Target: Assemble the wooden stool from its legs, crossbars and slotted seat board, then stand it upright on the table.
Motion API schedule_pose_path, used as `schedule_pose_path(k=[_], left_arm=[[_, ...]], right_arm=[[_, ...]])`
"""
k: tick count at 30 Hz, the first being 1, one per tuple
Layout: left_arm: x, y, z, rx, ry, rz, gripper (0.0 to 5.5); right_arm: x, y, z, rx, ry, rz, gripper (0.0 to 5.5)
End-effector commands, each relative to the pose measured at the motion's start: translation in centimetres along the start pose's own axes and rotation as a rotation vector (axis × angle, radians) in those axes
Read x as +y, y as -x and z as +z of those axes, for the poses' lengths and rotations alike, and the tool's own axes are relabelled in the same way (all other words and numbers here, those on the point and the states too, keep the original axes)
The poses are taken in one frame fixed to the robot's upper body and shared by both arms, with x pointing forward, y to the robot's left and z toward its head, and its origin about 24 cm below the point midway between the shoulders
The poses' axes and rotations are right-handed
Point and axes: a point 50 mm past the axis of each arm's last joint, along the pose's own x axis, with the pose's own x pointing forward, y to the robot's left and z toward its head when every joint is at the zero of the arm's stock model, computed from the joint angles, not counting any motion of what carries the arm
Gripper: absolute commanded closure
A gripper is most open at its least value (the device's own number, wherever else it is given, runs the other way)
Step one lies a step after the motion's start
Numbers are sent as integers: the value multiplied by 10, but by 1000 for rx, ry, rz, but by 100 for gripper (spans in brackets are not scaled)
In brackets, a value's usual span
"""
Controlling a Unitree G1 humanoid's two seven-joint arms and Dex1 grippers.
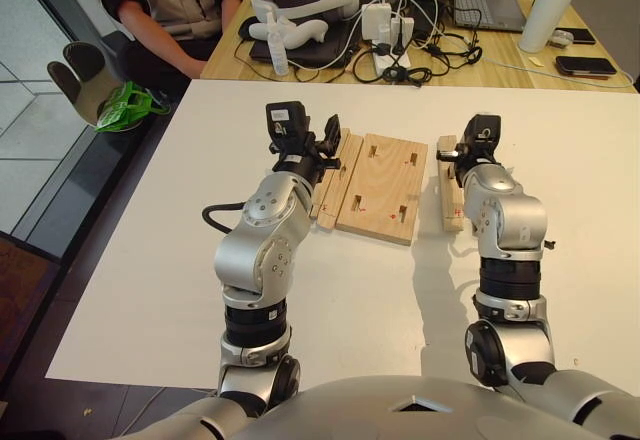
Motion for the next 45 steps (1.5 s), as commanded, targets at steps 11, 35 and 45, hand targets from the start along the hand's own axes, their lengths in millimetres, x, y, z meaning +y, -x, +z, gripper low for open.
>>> schedule_pose_path(k=[11, 35, 45], left_arm=[[-2, -6, 5, -23, -19, -24, 303], [-4, -8, 5, -16, -35, -41, 303], [-6, -8, 5, -17, -48, -59, 303]], right_arm=[[1, -10, -8, 108, -22, 44, 510], [19, 5, 6, -74, -53, 74, 510], [19, 3, 2, -100, 0, 77, 510]])
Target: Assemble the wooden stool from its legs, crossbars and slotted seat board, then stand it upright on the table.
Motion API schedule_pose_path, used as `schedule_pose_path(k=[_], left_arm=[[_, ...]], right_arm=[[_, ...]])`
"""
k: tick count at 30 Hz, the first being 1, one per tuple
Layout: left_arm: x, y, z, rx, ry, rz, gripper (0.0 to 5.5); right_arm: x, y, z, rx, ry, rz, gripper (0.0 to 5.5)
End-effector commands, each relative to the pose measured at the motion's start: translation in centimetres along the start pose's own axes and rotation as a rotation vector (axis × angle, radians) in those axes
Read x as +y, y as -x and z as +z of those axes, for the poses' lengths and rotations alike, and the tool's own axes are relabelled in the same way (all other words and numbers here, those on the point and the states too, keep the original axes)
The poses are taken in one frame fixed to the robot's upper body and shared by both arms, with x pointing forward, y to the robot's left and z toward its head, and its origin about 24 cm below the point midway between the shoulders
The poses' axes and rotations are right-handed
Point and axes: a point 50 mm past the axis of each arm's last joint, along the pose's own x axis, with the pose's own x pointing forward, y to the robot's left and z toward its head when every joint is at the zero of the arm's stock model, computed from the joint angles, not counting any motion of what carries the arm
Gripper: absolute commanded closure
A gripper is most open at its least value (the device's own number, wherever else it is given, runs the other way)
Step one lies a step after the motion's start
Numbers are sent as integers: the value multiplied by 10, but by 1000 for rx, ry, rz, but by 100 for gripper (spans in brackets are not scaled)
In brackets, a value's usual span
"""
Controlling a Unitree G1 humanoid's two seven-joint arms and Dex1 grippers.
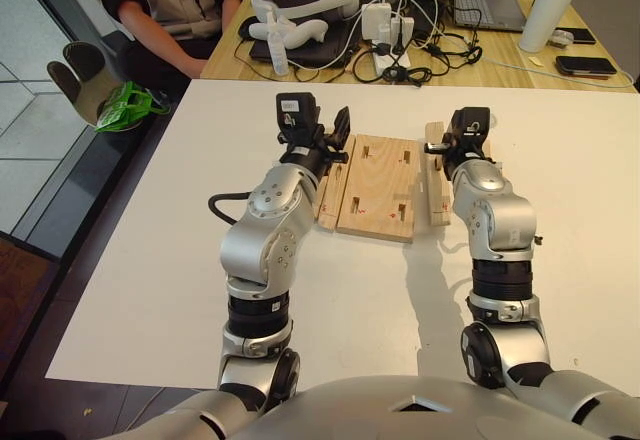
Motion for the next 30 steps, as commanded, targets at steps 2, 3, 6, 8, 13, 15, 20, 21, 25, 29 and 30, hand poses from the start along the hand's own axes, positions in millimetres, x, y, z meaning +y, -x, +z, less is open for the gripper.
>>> schedule_pose_path(k=[2, 3, 6, 8, 13, 15, 20, 21, 25, 29, 30], left_arm=[[1, 0, 1, 7, -16, 8, 303], [1, -1, 1, 7, -16, 8, 303], [1, -1, 1, 8, -17, 7, 303], [1, -1, 1, 11, -17, 6, 303], [1, -2, 1, 14, -16, 8, 303], [2, -2, 1, 15, -21, 7, 303], [2, -2, 1, 13, -23, 7, 303], [1, -2, 1, 14, -22, 6, 303], [3, -2, 0, 16, -40, 12, 303], [3, -2, -2, 24, -37, 18, 303], [3, -2, -3, 24, -36, 17, 303]], right_arm=[[0, 0, -7, 32, -9, -2, 510], [-1, 0, -8, 43, -20, -5, 510], [-2, -1, -11, 68, -48, -13, 510], [-2, -1, -11, 72, -52, -13, 510], [-2, -2, -10, 63, -59, -15, 510], [-1, -3, -8, 55, -59, -14, 510], [1, -5, 1, 23, -60, -10, 510], [1, -5, 3, 17, -61, -8, 510], [2, -6, 5, 7, -63, -6, 510], [3, -6, 4, 7, -63, -5, 449], [3, -6, 4, 7, -63, -5, 427]])
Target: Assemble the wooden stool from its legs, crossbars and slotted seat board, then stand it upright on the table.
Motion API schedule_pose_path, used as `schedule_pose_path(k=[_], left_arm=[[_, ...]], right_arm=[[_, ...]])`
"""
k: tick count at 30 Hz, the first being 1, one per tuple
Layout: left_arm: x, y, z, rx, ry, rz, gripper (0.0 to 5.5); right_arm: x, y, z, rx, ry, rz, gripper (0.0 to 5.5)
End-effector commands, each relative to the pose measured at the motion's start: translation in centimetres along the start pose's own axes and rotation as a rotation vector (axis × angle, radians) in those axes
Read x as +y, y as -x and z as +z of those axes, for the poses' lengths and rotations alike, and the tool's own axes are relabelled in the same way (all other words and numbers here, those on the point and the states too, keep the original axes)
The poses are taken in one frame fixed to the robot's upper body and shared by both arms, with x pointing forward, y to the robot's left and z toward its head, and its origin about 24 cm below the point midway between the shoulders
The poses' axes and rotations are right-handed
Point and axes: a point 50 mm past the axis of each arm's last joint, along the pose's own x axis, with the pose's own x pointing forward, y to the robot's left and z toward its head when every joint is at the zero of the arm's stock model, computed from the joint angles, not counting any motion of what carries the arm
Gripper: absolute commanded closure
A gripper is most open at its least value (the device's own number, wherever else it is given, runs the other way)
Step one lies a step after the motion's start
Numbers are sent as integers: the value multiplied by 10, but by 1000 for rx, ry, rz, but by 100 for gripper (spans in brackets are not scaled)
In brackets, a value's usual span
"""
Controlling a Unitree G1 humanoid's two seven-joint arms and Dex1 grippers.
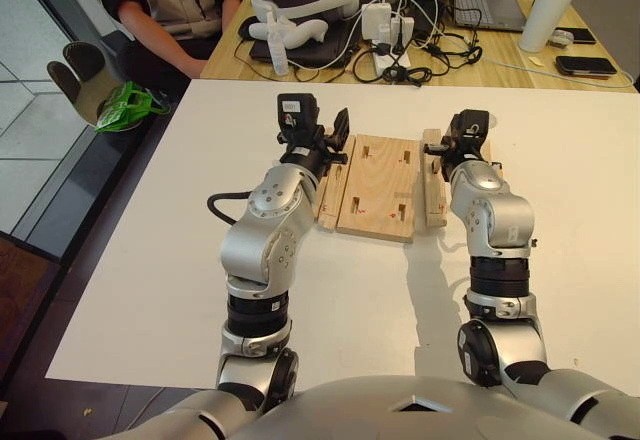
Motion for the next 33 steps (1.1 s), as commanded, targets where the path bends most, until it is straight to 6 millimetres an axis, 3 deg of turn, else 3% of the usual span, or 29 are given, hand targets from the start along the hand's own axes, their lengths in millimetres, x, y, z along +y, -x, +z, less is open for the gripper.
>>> schedule_pose_path(k=[1, 7, 15, 20, 24, 28, 33], left_arm=[[-1, -1, -2, 15, -4, -1, 303], [0, -1, -2, 15, -3, 3, 303], [10, 4, -20, 42, 103, 142, 303], [13, 3, -25, 72, 127, 220, 303], [9, 2, -14, -4, 212, 136, 303], [14, 5, -4, -102, 157, 136, 303], [16, 7, -7, -106, 111, 141, 303]], right_arm=[[5, -1, 7, -19, -2, 14, 413], [4, 1, 20, -83, 38, 6, 324], [20, 20, 89, -462, 102, 73, 324], [20, 21, 116, -627, 64, 71, 324], [18, 10, 129, -672, 20, 55, 324], [13, 0, 137, -679, -37, 100, 324], [5, -22, 111, -545, -76, 85, 324]])
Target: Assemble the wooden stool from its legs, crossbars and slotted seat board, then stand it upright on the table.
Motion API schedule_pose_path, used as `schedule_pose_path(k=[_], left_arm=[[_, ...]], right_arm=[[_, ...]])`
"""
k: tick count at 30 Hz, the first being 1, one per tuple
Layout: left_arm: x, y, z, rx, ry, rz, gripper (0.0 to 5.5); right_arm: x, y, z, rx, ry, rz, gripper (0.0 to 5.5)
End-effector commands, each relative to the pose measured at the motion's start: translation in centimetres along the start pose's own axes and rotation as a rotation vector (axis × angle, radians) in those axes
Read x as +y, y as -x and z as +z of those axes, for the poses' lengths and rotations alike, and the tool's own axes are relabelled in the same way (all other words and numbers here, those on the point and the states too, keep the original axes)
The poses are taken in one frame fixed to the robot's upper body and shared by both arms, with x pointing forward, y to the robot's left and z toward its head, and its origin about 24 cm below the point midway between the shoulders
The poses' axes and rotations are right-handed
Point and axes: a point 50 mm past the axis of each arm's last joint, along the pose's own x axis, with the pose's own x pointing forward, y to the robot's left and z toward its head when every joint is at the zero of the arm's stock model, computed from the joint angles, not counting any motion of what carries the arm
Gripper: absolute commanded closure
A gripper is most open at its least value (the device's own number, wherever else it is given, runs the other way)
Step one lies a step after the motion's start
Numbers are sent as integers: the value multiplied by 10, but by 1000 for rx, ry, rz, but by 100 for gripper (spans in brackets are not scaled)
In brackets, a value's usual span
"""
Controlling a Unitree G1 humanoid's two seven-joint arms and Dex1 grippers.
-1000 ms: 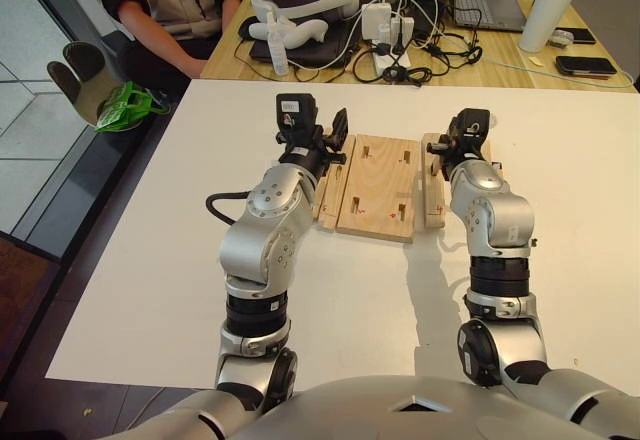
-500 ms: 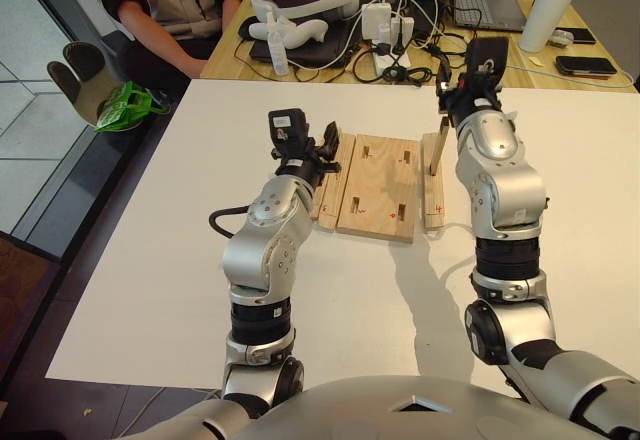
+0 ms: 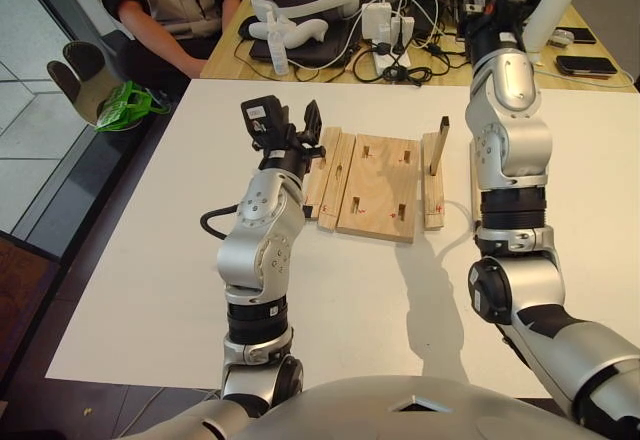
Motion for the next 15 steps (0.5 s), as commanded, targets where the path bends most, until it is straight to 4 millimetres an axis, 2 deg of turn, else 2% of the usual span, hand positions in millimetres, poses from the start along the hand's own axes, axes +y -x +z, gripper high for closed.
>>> schedule_pose_path(k=[1, 8, 11, 15], left_arm=[[0, 2, -2, 4, -10, -7, 303], [1, 1, -2, 3, -15, -9, 303], [0, 1, -5, 14, -18, -3, 303], [1, 1, -6, 19, -15, 1, 303]], right_arm=[[-5, -1, -20, 89, -26, -16, 324], [4, 1, -48, 200, -3, 50, 324], [1, 6, -76, 284, 61, 46, 324], [-3, 8, -91, 334, 80, 42, 324]])
